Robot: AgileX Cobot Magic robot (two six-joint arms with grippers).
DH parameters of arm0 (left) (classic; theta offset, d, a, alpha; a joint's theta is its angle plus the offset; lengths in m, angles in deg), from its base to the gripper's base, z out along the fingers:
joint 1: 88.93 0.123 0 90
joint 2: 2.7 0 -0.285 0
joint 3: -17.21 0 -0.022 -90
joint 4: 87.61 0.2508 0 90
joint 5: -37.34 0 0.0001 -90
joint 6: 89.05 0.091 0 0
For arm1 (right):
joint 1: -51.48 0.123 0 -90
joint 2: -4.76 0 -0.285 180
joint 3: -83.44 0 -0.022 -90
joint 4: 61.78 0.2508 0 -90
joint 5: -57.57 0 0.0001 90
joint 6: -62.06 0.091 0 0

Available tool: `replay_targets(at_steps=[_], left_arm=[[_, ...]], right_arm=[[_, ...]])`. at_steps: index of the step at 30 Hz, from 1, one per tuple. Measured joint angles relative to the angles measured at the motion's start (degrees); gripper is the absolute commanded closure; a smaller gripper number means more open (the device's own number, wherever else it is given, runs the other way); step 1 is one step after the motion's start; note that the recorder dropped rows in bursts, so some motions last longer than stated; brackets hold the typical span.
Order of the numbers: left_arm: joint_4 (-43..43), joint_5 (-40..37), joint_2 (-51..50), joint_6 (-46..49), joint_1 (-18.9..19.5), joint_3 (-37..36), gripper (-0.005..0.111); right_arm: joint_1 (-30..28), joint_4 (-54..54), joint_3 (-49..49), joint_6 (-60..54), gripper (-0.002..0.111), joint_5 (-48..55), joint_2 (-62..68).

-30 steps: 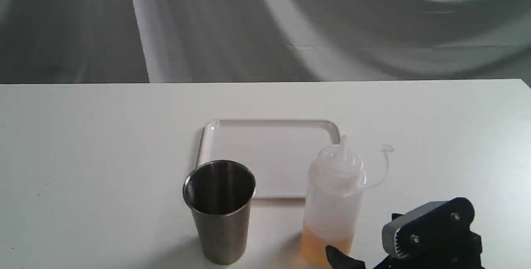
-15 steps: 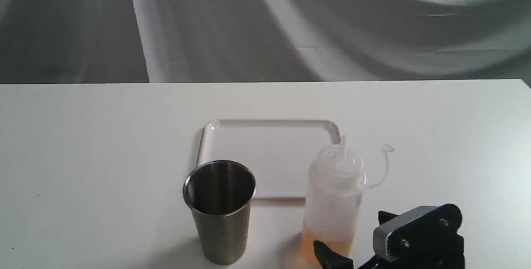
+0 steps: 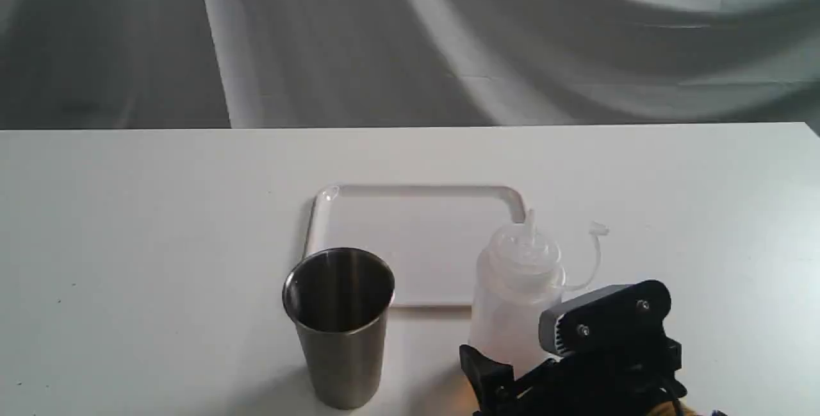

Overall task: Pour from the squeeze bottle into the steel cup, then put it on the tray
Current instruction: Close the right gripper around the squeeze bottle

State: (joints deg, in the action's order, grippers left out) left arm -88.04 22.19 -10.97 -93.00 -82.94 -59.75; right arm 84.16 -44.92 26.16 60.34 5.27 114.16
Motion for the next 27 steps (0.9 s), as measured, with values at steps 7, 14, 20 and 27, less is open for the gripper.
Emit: replay_targets(at_steps=[7, 14, 20, 27], left_arm=[[0.0, 0.0, 0.0, 0.0, 0.0, 0.0, 0.098], [0.0, 0.0, 0.0, 0.0, 0.0, 0.0, 0.098], [0.0, 0.0, 0.0, 0.0, 0.0, 0.0, 0.098], [0.0, 0.0, 0.0, 0.0, 0.0, 0.0, 0.098]], right_arm=[[0.0, 0.9, 0.0, -0.4, 0.021, 0.1, 0.0], [0.0, 1.5, 0.0, -1.1, 0.021, -0.2, 0.0], [0.0, 1.7, 0.5, -1.2, 0.021, -0.3, 0.0], [0.0, 2.5, 4.3, -1.3, 0.021, 2.5, 0.1]])
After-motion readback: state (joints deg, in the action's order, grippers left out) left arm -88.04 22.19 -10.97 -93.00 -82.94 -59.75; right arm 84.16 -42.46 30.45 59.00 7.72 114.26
